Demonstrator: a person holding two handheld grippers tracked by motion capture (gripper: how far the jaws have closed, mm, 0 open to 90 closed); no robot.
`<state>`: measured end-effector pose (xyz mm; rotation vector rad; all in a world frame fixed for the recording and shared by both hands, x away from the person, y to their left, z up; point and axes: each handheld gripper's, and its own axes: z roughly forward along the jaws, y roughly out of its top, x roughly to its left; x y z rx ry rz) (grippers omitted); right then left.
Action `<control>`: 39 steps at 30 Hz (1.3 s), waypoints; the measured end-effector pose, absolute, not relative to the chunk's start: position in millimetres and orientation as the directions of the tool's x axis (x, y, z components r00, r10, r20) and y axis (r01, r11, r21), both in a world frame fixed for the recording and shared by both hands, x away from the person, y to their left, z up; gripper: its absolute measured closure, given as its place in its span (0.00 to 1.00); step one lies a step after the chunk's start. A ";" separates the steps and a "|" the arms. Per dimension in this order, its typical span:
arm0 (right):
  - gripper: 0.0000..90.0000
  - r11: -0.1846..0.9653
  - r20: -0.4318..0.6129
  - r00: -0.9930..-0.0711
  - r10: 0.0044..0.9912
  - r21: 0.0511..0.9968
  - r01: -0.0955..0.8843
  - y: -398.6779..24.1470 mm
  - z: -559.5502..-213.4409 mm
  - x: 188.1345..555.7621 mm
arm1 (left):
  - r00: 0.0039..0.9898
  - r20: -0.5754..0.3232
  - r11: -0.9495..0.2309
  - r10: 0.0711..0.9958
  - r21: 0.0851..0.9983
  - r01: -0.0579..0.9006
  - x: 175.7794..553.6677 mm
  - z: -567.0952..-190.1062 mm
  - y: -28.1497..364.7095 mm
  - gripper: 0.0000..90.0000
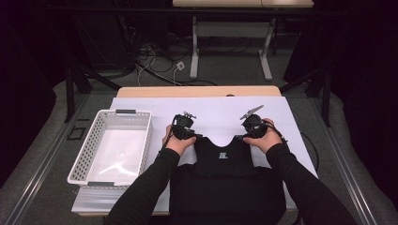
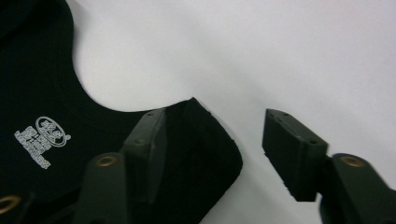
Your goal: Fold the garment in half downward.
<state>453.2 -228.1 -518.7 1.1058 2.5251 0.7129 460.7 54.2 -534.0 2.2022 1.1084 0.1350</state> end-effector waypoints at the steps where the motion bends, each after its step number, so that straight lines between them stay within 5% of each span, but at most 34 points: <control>1: 0.49 0.578 -0.056 -0.664 0.746 0.550 0.603 -228.5 -519.9 454.3 | 0.638 -0.193 -0.427 0.746 0.597 0.679 461.3 -535.2 53.9 0.62; 13: 0.64 0.589 -0.033 -0.677 0.736 0.525 0.614 -237.4 -534.1 464.8 | 0.628 -0.179 -0.419 0.757 0.605 0.677 465.8 -541.7 53.7 0.62; 34: 0.62 0.549 -0.003 -0.649 0.761 0.536 0.641 -244.7 -538.7 471.3 | 0.652 -0.195 -0.455 0.733 0.572 0.682 463.8 -545.9 48.8 0.79; 39: 0.71 0.562 0.003 -0.663 0.749 0.528 0.637 -237.9 -539.5 469.6 | 0.655 -0.202 -0.459 0.728 0.565 0.685 462.3 -546.1 46.7 0.86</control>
